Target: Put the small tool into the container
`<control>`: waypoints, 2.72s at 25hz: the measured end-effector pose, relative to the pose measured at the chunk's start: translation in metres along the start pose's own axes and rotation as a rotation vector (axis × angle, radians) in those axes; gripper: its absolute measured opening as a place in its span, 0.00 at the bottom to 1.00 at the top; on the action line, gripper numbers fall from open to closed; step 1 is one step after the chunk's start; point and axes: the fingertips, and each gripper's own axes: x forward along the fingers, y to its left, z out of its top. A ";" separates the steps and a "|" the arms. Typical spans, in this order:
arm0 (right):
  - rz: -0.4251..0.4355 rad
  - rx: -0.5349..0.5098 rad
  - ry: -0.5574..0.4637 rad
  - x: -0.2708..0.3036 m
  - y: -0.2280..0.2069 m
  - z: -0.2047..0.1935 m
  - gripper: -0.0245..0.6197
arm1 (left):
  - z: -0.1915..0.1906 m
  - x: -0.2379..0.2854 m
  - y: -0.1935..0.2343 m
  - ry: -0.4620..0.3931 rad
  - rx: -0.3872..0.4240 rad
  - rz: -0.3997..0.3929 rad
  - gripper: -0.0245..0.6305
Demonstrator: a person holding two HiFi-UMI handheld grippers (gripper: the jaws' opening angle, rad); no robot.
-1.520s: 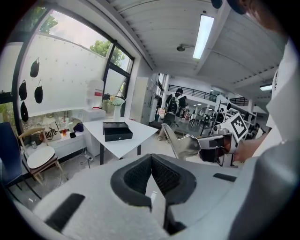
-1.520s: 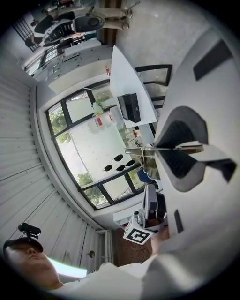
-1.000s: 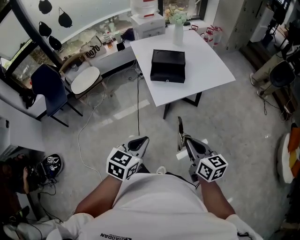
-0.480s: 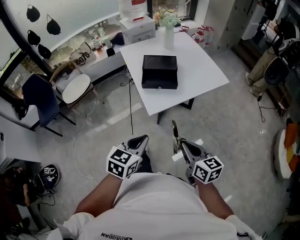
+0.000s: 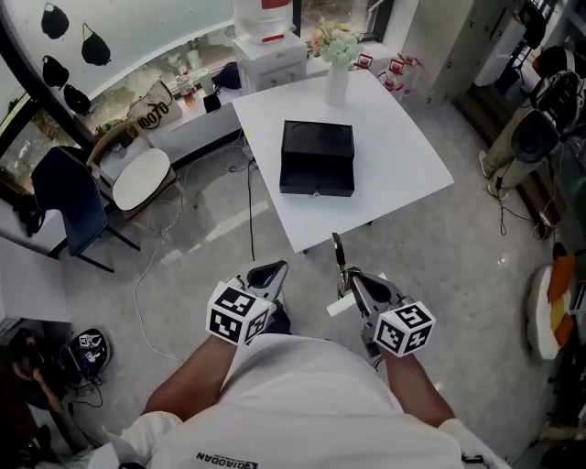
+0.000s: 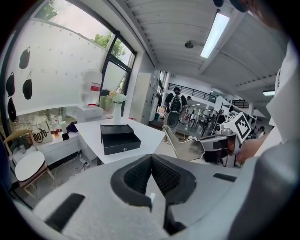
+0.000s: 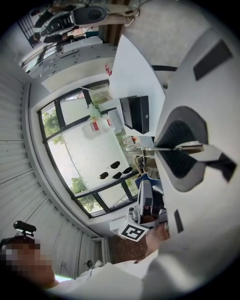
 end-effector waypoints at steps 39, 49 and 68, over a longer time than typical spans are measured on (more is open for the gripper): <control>-0.029 -0.517 0.304 0.238 -0.126 0.107 0.05 | 0.084 0.103 0.190 0.016 -0.090 0.072 0.05; 0.023 -0.905 0.460 0.295 -0.160 0.093 0.05 | 0.062 0.102 0.193 0.090 -0.168 0.142 0.05; 0.068 -1.211 0.606 0.376 -0.186 0.056 0.05 | 0.052 0.072 0.203 0.076 -0.218 0.248 0.05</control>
